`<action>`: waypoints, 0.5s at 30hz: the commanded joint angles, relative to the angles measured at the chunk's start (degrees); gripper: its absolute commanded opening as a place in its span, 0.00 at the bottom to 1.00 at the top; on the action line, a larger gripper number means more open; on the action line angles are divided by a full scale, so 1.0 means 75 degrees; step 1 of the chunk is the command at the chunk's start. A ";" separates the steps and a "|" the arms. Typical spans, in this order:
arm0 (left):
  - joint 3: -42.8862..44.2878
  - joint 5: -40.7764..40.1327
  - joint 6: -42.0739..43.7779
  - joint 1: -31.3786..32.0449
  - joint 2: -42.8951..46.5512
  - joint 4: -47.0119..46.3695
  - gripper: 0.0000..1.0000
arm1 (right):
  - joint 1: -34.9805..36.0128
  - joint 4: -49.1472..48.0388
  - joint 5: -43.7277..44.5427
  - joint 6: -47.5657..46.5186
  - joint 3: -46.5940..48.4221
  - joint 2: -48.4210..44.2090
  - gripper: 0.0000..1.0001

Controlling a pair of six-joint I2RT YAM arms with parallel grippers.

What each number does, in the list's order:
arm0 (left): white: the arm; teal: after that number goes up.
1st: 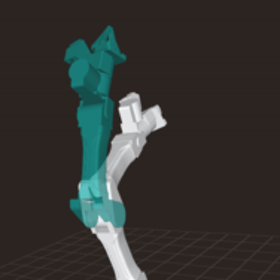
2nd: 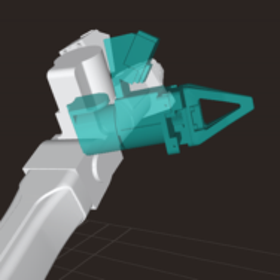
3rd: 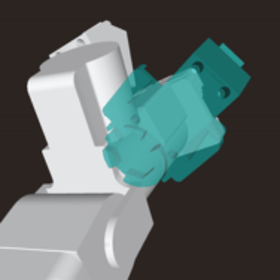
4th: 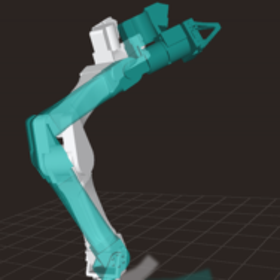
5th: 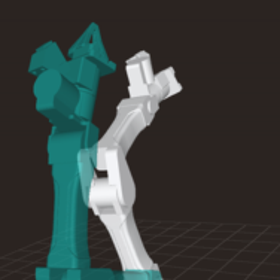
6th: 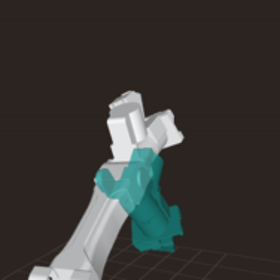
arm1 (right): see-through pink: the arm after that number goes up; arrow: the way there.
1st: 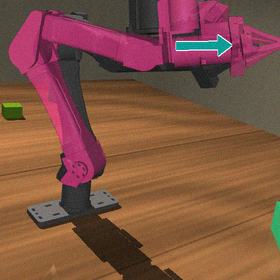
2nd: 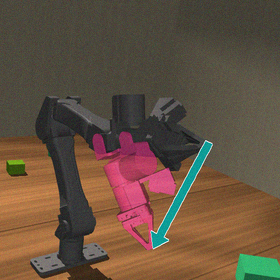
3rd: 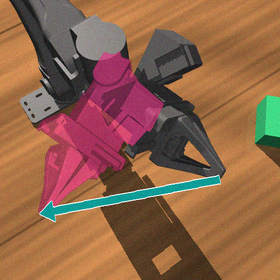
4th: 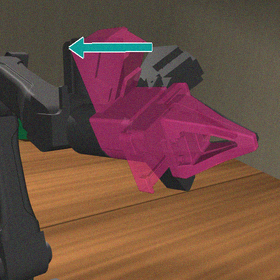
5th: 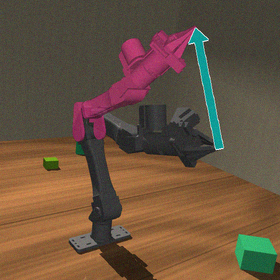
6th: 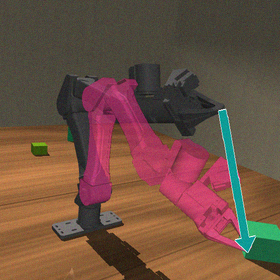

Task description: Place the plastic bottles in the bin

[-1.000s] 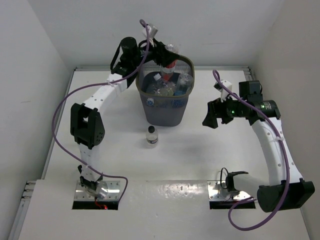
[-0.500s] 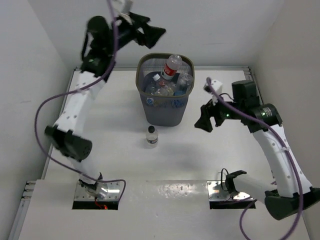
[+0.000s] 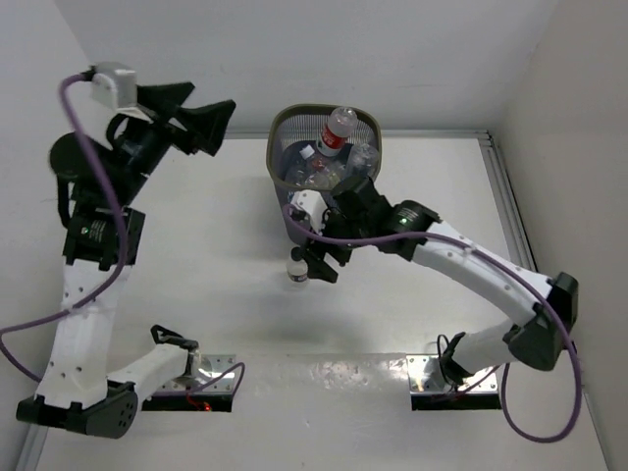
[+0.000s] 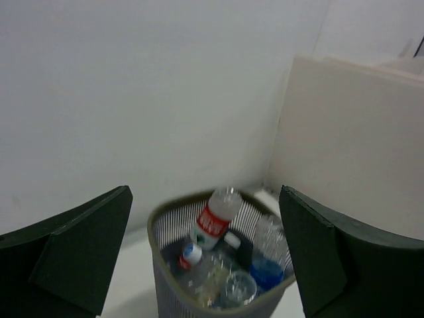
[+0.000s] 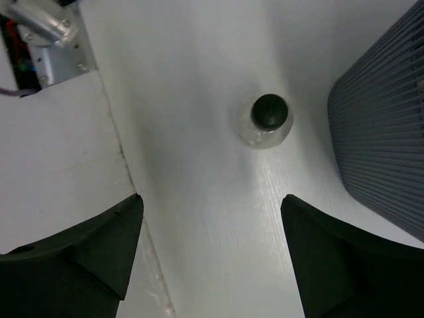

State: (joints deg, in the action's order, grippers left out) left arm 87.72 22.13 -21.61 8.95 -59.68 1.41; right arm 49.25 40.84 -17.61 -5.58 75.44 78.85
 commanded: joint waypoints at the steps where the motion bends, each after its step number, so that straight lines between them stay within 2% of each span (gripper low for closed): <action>1: -0.0668 -0.0103 -0.0166 -0.0174 -0.0083 0.0621 1.00 | -0.0016 -0.1539 0.0484 0.0428 -0.0027 0.0396 0.85; 2: -0.0669 -0.0173 -0.0097 -0.0174 -0.0082 0.0621 1.00 | -0.0016 -0.1636 0.0473 0.0509 -0.0155 0.0467 0.86; 5: -0.0903 -0.0267 -0.0096 -0.0244 0.0000 0.0551 1.00 | -0.0017 -0.2035 0.0566 0.0628 -0.0424 0.0934 1.00; 15: -0.1688 -0.0091 -0.0260 -0.0244 0.0000 -0.0023 1.00 | 0.0042 -0.3228 0.0730 0.0815 -0.1115 0.1885 1.00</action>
State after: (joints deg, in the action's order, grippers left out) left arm 76.34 20.78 -22.61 7.66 -60.93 5.43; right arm 49.01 23.35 -13.39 -0.14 68.75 92.16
